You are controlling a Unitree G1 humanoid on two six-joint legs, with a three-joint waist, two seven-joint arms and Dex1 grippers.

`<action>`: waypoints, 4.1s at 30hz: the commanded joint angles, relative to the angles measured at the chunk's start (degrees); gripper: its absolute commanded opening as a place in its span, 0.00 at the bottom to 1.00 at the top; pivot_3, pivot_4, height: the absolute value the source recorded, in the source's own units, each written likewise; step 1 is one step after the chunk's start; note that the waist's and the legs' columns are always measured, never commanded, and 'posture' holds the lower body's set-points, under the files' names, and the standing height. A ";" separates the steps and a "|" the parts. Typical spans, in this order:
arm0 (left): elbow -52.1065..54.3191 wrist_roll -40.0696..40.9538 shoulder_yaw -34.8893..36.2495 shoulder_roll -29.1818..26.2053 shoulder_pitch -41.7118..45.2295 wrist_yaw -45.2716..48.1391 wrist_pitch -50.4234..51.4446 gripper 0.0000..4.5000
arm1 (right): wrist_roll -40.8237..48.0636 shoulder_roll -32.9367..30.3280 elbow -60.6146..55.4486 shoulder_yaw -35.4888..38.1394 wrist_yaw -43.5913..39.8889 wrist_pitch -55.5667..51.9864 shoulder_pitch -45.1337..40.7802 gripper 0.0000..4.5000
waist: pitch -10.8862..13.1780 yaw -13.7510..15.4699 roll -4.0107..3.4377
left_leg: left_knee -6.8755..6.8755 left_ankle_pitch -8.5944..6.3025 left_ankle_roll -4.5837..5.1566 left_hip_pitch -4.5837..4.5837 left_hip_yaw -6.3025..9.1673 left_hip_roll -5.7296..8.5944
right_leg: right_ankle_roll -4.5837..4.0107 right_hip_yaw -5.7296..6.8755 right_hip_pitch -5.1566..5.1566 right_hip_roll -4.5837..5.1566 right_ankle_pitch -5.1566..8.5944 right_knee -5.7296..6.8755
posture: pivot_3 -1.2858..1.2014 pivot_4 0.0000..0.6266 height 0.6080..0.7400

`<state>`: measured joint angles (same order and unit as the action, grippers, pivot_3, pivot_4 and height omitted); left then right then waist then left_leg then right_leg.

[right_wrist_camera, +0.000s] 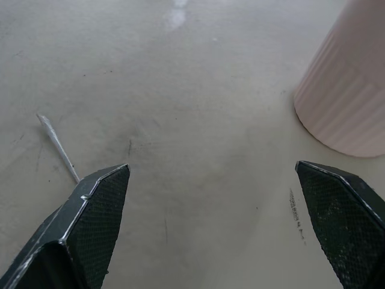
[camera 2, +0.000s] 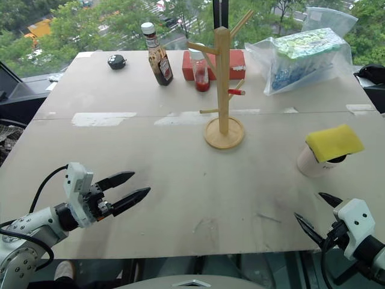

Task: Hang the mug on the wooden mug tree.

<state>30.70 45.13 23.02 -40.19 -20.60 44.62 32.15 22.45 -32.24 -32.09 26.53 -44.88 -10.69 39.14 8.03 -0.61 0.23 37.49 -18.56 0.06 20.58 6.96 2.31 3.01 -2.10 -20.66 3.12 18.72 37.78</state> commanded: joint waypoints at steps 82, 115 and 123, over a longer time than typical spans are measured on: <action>-2.04 6.24 -15.77 2.64 28.94 20.85 -4.14 1.00 | -11.52 3.23 0.06 12.99 32.99 -39.17 -39.66 0.02 | -0.22 -0.36 -0.19 | 0.73 0.00 0.01 0.12 0.03 0.10 | 0.03 0.35 0.02 -0.11 -0.02 0.52 | 0.52 0.24 1.00; -2.40 8.66 -12.25 -2.21 27.37 27.02 -3.32 1.00 | 1.79 -8.41 23.67 9.31 3.79 -15.44 -30.56 0.89 | -0.18 -1.12 -0.17 | 0.81 -0.01 0.05 0.09 -0.13 0.05 | 0.04 -0.06 0.01 -0.11 -0.02 0.63 | 0.52 0.24 1.00; -4.30 9.45 -8.15 -3.61 24.93 30.18 -3.91 1.00 | 1.09 -12.14 32.53 6.92 0.48 -11.80 -34.55 0.89 | -0.18 -1.00 -0.17 | 0.81 -0.02 0.06 0.09 -0.12 0.04 | 0.04 -0.04 0.02 -0.10 -0.02 0.61 | 0.52 0.24 1.00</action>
<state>26.72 53.24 12.51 -42.84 4.42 73.35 29.33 23.34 -43.14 -0.48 33.81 -43.44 -24.28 5.75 7.85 -1.61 0.06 38.30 -18.58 0.12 20.67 6.84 2.34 3.05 -2.14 -20.64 3.02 18.70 38.39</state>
